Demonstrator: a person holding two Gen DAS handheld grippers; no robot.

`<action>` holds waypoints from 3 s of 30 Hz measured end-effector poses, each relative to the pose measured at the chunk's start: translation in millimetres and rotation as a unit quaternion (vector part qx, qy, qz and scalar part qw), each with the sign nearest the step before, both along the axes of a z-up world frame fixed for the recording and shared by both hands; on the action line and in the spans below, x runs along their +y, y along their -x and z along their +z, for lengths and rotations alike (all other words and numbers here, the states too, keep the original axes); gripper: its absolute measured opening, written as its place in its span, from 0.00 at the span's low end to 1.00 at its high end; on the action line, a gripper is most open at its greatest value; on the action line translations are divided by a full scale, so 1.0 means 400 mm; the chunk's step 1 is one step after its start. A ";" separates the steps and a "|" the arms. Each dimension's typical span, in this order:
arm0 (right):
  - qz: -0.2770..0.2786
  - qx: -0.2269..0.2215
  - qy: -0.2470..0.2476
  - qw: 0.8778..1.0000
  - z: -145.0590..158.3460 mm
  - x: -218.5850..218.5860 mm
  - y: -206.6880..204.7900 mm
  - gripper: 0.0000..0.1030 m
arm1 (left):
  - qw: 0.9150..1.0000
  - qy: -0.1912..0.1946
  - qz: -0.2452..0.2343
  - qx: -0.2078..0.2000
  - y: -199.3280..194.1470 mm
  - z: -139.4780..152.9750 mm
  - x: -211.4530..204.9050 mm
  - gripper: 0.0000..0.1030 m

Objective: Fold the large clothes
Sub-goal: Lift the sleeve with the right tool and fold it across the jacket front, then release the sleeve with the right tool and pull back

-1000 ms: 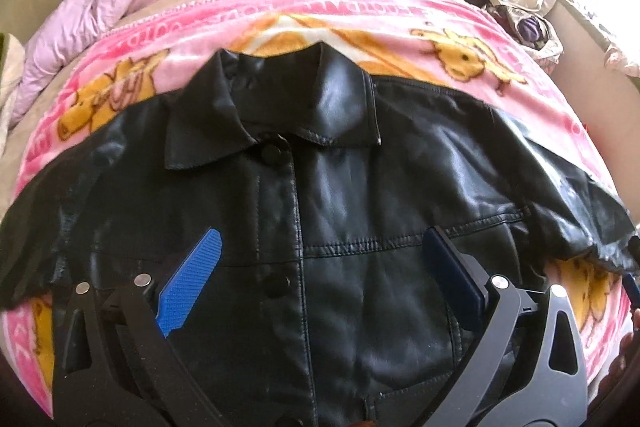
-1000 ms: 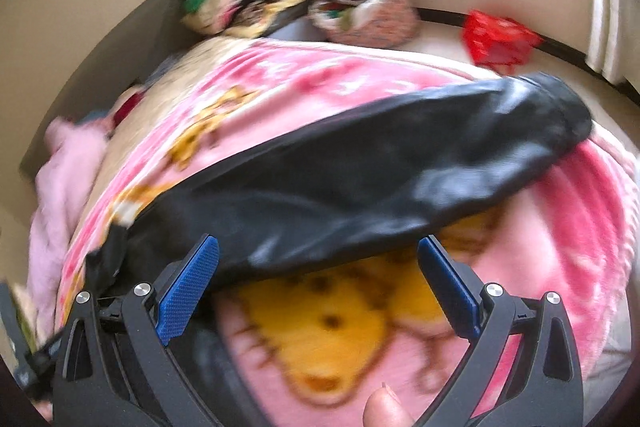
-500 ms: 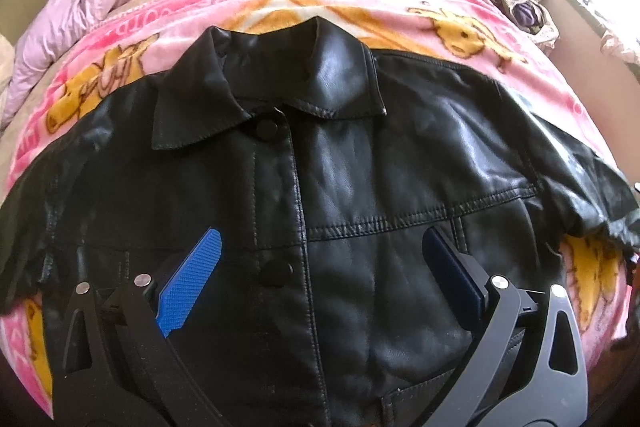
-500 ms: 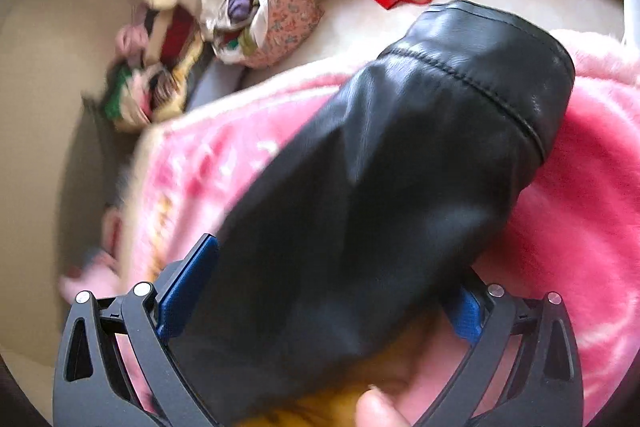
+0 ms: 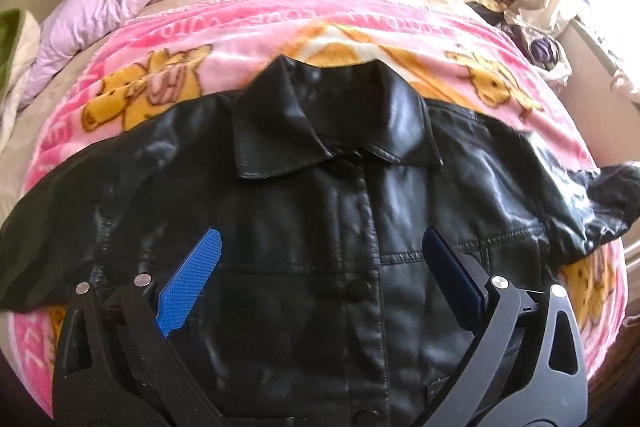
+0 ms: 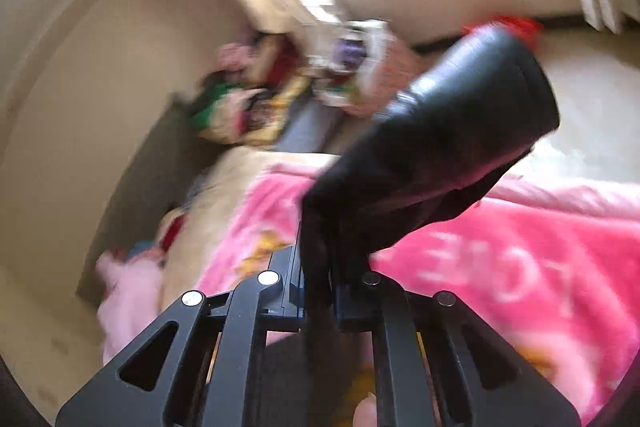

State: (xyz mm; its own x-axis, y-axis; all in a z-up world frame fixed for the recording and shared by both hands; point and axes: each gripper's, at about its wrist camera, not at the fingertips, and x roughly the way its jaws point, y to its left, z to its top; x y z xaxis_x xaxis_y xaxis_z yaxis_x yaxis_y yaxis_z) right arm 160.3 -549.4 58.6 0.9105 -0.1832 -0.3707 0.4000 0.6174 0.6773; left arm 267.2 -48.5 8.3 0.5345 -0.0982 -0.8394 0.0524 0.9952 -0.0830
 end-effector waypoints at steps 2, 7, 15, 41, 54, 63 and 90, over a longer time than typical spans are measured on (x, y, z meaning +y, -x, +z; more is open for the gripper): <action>0.045 -0.028 0.027 0.998 0.060 0.062 -0.026 0.09 | 1.000 0.009 0.005 -0.004 0.001 0.015 0.022 0.92; 0.166 -0.088 0.106 0.977 0.190 0.280 -0.084 0.09 | 0.999 0.046 0.014 -0.016 0.012 0.062 0.092 0.92; 0.316 -0.103 0.188 0.924 0.228 0.634 -0.165 0.08 | 0.993 0.086 0.057 -0.048 0.048 0.130 0.253 0.92; 0.509 0.066 0.300 0.804 -0.196 1.222 -0.138 0.28 | 0.926 0.369 0.062 -0.050 0.148 0.026 0.532 0.92; 0.514 0.084 0.224 0.824 -0.169 1.066 0.004 0.91 | 0.934 0.350 0.069 0.034 0.112 -0.142 0.481 0.90; 0.428 0.094 0.215 0.873 -0.119 0.885 0.006 0.88 | 0.964 0.263 0.006 -0.033 0.107 -0.060 0.389 0.02; 0.330 0.205 0.223 0.894 -0.241 0.746 -0.204 0.63 | 0.981 0.190 0.002 -0.042 0.117 -0.115 0.433 0.27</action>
